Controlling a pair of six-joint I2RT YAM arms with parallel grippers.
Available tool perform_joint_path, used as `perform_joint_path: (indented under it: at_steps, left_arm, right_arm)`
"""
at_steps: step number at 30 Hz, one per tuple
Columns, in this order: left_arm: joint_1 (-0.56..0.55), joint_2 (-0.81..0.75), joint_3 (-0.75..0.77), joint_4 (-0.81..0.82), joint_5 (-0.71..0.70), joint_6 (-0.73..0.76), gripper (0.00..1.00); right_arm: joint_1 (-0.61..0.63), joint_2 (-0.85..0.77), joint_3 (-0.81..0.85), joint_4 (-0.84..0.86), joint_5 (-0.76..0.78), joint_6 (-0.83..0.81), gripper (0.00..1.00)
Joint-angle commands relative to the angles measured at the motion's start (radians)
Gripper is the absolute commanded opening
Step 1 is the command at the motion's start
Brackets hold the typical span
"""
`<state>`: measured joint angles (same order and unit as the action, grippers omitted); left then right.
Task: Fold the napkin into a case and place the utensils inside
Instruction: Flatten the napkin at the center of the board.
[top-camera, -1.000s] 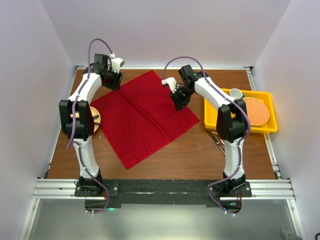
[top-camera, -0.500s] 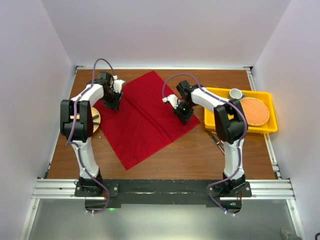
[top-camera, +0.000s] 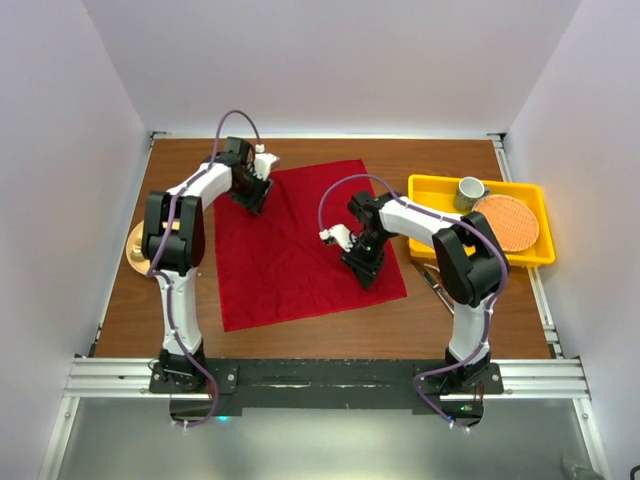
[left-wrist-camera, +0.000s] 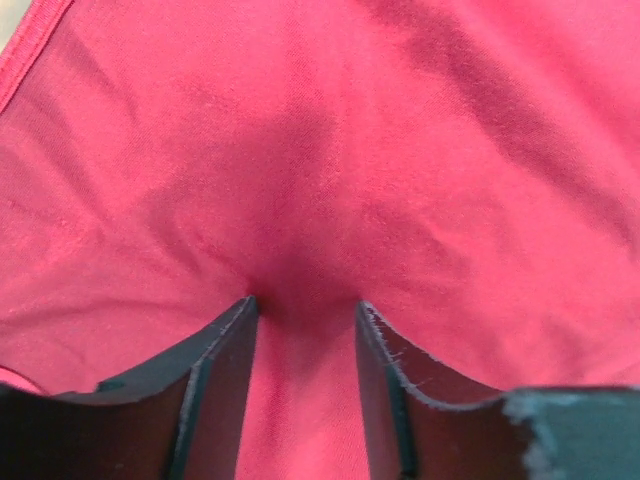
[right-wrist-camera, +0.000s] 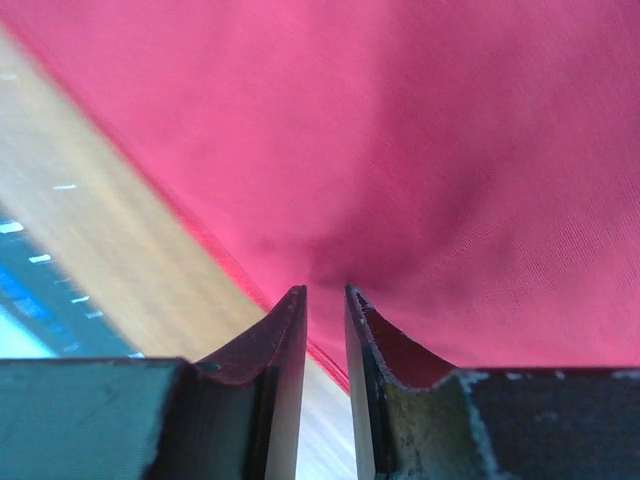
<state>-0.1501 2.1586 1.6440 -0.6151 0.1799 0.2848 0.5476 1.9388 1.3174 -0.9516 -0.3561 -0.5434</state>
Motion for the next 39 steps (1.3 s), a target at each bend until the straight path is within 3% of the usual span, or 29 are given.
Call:
perform_joint_path:
  at_steps: [1,6,12,24,33,39]
  left_arm:
    - [0.001,0.001,0.065,0.003,0.059,0.036,0.54]
    - [0.018,-0.086,0.06,-0.008,0.105,0.042,0.57]
    - [0.021,-0.192,-0.065,-0.048,0.119,0.04,0.58]
    - [0.049,-0.29,-0.318,-0.023,0.11,0.073,0.54]
    - [0.061,-0.269,-0.334,-0.021,0.082,0.126,0.54]
    - [0.086,-0.325,-0.262,-0.029,0.186,0.093,0.57]
  right_arm:
    - [-0.006,-0.024,0.091,-0.088,-0.155,-0.007,0.27]
    - [-0.028,0.006,0.264,-0.089,-0.147,0.028,0.28]
    - [-0.051,0.095,0.367,-0.056,-0.041,0.037,0.28]
    - [-0.012,0.071,0.143,0.042,-0.026,0.068,0.26]
    - [0.064,0.008,-0.038,0.091,-0.076,0.089,0.27]
    - [0.052,-0.037,0.136,0.05,-0.122,0.132,0.29]
